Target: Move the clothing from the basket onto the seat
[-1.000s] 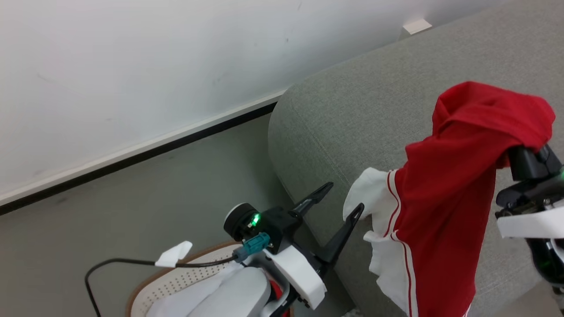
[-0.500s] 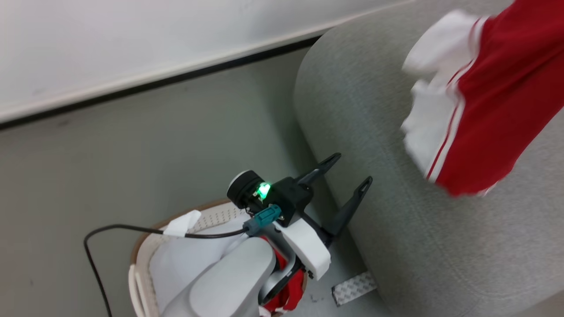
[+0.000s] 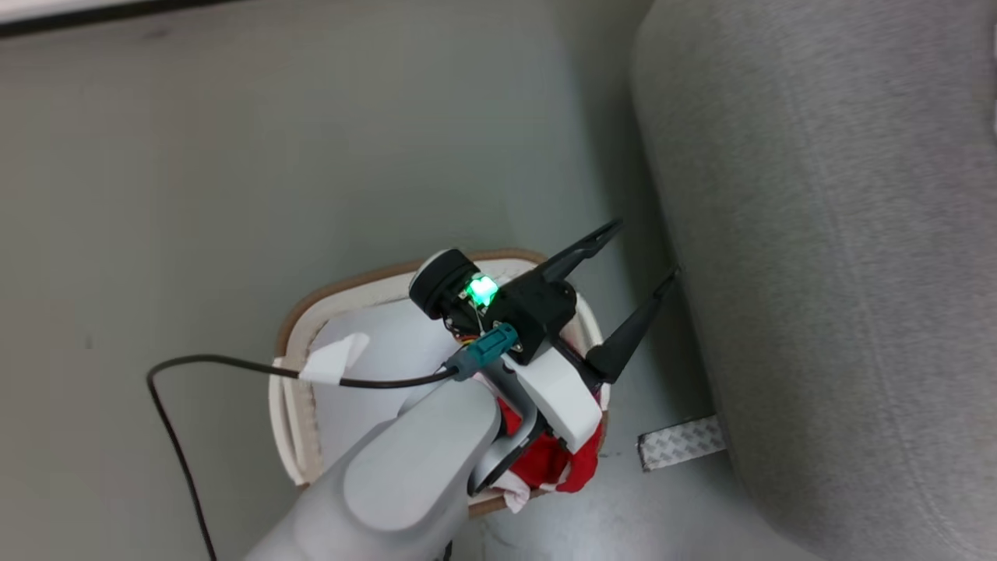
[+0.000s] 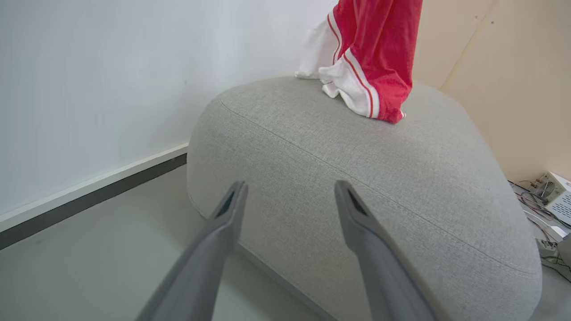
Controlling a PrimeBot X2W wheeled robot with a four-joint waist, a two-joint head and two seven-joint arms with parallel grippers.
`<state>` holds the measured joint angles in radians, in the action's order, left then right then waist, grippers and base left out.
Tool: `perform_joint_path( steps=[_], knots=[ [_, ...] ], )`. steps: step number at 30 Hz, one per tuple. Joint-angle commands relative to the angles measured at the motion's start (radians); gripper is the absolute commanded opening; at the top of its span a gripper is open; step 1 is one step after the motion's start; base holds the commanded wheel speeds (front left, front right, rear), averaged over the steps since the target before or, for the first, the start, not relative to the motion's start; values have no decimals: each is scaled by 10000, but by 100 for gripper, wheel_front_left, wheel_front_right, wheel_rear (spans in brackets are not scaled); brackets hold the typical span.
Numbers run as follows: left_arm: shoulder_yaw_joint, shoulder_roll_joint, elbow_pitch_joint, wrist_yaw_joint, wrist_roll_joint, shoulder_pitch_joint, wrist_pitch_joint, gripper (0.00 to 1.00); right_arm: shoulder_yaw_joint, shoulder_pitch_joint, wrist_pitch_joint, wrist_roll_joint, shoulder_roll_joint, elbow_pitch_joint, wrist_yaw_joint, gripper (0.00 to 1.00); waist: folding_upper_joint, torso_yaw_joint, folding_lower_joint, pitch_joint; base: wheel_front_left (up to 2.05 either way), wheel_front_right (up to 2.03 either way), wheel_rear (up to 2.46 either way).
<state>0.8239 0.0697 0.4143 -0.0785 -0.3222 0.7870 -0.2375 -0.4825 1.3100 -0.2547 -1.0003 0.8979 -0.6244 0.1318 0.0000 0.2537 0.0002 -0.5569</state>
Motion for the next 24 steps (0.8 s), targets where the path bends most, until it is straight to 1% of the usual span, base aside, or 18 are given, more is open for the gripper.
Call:
perform_joint_path(
  steps=[1, 4, 5, 6, 7, 12, 18, 19, 20, 21, 22, 24],
  knots=[
    [-38, -6, -5, 96, 115, 215, -55, 100, -408, 29, 48, -41, -125, -417, -22, 0, 0, -440, -2, -539, 0, 0, 0],
    [-178, 21, -135, 273, 87, 315, -109, 100, -878, -221, 181, -320, -274, -1149, -22, 0, 0, -592, -2, -745, 0, 0, 0],
    [-178, 21, -135, 273, 87, 315, -109, 100, -878, -221, 181, -320, -274, -1149, -22, 0, 0, -592, -2, -745, 0, 0, 0],
    [-233, 72, -235, 354, 119, 378, -107, 100, -1219, -324, 366, -324, -356, -1732, -22, 0, 0, -714, -2, -883, 0, 0, 0],
    [-233, 72, -235, 354, 119, 378, -107, 100, -1219, -324, 366, -324, -356, -1732, -22, 0, 0, -714, -2, -883, 0, 0, 0],
    [-231, 171, -441, 449, 138, 413, -91, 100, -2011, -565, 1060, -297, -645, -3037, -22, 0, 0, -1016, -2, -1130, 0, 0, 0],
    [-230, 237, -571, 565, 72, 299, -111, 100, -2663, -847, 1877, -505, -906, -4044, -22, 0, 0, -1227, -2, -1187, 0, 0, 0],
    [-238, 257, -576, 580, 54, 279, -121, 100, -2738, -870, 1990, -532, -920, -4157, -22, 5, 0, -1250, -2, -1148, 0, 0, 0],
    [-249, 279, -578, 591, 31, 258, -131, 100, -2807, -876, 2064, -574, -946, -4222, -22, 21, 0, -1262, -2, -1095, 0, 0, 0],
    [-262, 290, -576, 592, 13, 229, -140, 100, -2863, -872, 2099, -617, -973, -4259, -22, 41, 0, -1265, -2, -1024, 0, 0, 0],
    [-279, 300, -585, 620, -15, 203, -152, 100, -2899, -858, 2115, -667, -984, -4293, -22, 100, 0, -1261, -2, -953, 0, 0, 0],
    [-314, 336, -573, 649, -48, 111, -176, 100, -3030, -898, 2121, -693, -1050, -4352, -22, 100, 0, -1222, -2, -728, 0, 0, 0]
  ],
)
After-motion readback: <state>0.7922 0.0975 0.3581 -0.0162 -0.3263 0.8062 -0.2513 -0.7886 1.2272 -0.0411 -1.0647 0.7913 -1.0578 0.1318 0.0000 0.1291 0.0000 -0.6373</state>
